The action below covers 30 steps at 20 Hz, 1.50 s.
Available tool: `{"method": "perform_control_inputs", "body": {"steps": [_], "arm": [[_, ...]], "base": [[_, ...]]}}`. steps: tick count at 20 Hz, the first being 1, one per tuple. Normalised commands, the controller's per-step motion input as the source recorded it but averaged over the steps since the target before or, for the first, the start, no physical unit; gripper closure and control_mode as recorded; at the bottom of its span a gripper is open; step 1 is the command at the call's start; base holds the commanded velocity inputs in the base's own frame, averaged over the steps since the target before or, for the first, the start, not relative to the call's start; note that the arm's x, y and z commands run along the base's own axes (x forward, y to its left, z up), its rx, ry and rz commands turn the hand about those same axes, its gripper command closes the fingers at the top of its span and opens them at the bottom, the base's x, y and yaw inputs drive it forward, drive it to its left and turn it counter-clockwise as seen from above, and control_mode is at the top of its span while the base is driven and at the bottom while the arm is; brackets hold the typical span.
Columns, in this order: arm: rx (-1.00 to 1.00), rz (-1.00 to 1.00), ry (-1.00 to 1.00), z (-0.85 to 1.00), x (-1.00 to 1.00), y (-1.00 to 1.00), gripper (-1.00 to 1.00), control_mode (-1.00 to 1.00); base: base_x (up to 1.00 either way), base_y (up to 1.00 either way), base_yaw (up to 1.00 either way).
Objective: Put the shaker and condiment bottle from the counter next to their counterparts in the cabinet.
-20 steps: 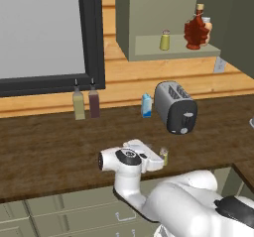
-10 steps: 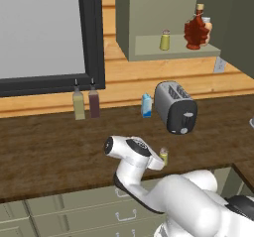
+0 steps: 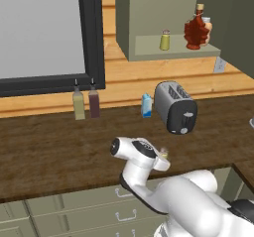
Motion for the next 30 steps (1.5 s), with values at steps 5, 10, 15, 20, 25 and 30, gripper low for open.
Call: {"method": "perform_control_inputs", "body": {"steps": [5, 10, 15, 20, 25, 30], "arm": [[0.00, 0.00, 0.00, -0.06, 0.16, -0.53, -1.00, -1.00], [0.04, 0.00, 0.01, 0.00, 0.17, -0.10, -1.00, -1.00], [0.01, 0.00, 0.02, -0.11, 0.07, 0.00, -1.00, -1.00], [0.00, 0.00, 0.03, -0.30, 0.08, 0.00, -1.00, -1.00], [0.00, 0.00, 0.00, -0.21, 0.04, 0.00, -1.00, -1.00], [0.00, 0.00, 0.00, -0.12, 0.02, 0.00, -1.00, -1.00]], "base": [[0.00, 0.00, 0.00], [0.00, 0.00, 0.00], [0.00, 0.00, 0.00], [0.00, 0.00, 0.00], [0.00, 0.00, 0.00], [0.00, 0.00, 0.00]]}}
